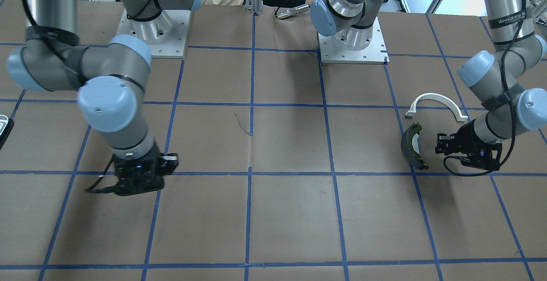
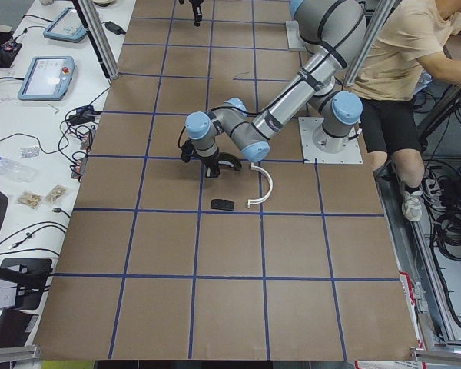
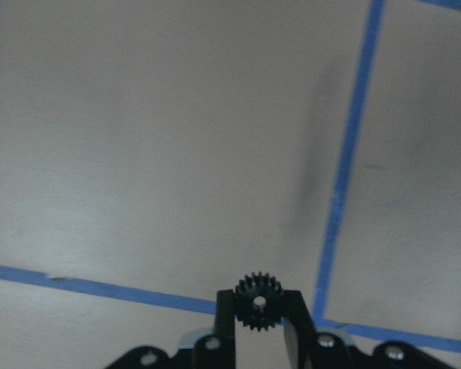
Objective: Place bearing gear from tray to pile
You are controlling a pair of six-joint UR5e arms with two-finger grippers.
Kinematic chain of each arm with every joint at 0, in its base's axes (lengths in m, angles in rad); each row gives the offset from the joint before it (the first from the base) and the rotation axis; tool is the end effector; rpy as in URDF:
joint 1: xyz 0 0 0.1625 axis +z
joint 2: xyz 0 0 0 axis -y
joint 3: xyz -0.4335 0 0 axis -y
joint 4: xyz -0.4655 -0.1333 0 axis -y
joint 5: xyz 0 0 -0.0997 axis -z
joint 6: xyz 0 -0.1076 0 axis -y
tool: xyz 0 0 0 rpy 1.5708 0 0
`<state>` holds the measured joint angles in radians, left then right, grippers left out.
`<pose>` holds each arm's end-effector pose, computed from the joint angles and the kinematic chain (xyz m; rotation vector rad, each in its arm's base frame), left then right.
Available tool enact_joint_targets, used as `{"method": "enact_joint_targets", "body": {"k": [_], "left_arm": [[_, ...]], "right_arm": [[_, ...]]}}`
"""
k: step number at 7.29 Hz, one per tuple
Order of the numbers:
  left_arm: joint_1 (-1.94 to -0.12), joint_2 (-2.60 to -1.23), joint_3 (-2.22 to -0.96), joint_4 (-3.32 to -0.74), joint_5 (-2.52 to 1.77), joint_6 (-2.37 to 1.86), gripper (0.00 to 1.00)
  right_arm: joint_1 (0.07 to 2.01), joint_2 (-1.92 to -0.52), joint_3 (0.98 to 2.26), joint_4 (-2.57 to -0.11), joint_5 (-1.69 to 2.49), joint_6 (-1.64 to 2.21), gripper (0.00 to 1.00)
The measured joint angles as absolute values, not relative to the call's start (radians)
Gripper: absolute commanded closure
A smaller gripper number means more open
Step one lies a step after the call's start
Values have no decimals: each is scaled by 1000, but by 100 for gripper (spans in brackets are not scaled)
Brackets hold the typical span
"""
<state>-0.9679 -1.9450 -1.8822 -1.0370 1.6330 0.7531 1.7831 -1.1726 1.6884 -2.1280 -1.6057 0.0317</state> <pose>0.2365 -0.5669 0.1500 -0.2388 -3.0760 -0.2429 0.2693 -0.6346 0.2292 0.2794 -3.0986 0.0706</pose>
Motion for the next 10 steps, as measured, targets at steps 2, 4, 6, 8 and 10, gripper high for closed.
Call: {"method": "enact_joint_targets", "body": {"k": [2, 4, 6, 8, 10], "left_arm": [[-961, -1942, -1878, -1045, 1634, 753, 0], [-975, -1922, -1852, -1057, 1633, 746, 0], [-1027, -1894, -1772, -1155, 1629, 719, 0], [-1123, -1867, -1666, -1311, 1617, 629, 0], [-1242, -1841, -1632, -1369, 1584, 516, 0]], "right_arm": [[1950, -1126, 1688, -2142, -1586, 223, 85], [2031, -1081, 1689, -2171, -1557, 335, 27], [2057, -1062, 1688, -2192, -1545, 395, 0], [2025, -1070, 1658, -2206, -1549, 429, 0], [1908, -1095, 1560, -2112, -1555, 374, 0]]}}
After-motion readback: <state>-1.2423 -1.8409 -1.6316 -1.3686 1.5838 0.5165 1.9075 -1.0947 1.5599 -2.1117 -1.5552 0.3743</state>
